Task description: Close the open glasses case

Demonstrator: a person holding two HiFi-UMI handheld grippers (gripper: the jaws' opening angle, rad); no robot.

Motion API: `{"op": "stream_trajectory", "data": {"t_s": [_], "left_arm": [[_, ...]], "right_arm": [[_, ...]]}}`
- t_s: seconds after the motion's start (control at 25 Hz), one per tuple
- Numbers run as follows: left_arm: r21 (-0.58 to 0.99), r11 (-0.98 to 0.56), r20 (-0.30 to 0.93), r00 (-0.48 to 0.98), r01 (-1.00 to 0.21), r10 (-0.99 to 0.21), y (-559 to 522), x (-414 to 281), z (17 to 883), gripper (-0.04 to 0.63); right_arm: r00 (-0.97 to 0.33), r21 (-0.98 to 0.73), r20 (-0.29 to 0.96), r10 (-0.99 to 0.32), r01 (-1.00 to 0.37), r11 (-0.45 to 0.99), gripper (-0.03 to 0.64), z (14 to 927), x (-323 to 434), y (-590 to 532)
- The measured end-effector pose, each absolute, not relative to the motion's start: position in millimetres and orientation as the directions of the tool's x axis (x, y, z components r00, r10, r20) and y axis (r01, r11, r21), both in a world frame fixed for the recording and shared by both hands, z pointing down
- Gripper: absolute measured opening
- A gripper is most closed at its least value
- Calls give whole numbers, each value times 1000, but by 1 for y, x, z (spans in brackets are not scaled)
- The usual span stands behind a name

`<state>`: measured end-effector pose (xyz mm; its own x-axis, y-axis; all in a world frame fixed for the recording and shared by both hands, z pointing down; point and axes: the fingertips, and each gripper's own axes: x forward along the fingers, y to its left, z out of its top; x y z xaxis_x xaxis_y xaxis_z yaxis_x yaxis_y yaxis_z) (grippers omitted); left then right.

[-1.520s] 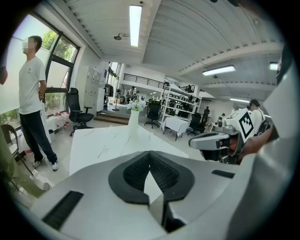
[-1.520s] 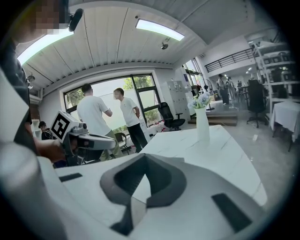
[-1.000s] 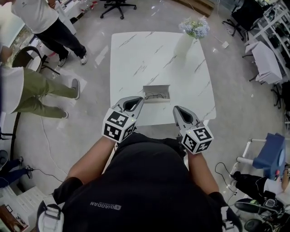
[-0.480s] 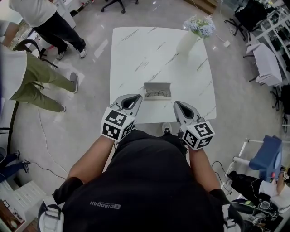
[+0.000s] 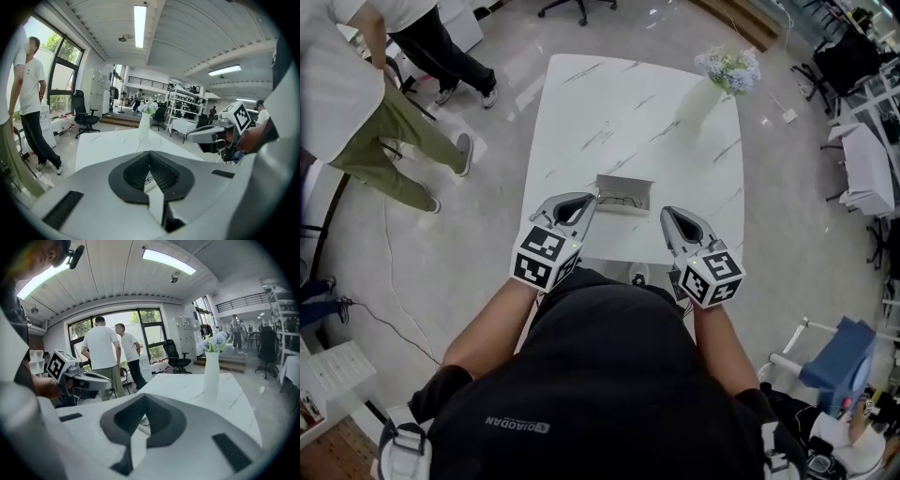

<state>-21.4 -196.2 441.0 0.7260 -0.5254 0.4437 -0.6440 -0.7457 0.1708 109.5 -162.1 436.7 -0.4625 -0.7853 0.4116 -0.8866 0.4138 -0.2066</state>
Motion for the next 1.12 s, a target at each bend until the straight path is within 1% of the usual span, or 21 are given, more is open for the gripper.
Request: {"op": "stream_trajectory", "data": {"t_s": [0.28,0.52,0.84,1.12], "left_arm": [[143,-710,454,683,-689,-572,-196,-7,439,3],[124,-689,455,658,-714,-600,-192,3,437,3],[106,-686,456,648,-720,-610,-190,10,434,4],[69,-710,456,655,-701,-602,-191,13,430,5]], "right_arm": [[-524,-218,406,-749,-851,478,2,440,123,-174],[-552,-224,388,-738,-833,505,2,438,133,-178],[-556,-224,372,-744,-831,509,2,439,139,-182],[-555,-208,351,-754,-832,515,2,434,136,-182]]}}
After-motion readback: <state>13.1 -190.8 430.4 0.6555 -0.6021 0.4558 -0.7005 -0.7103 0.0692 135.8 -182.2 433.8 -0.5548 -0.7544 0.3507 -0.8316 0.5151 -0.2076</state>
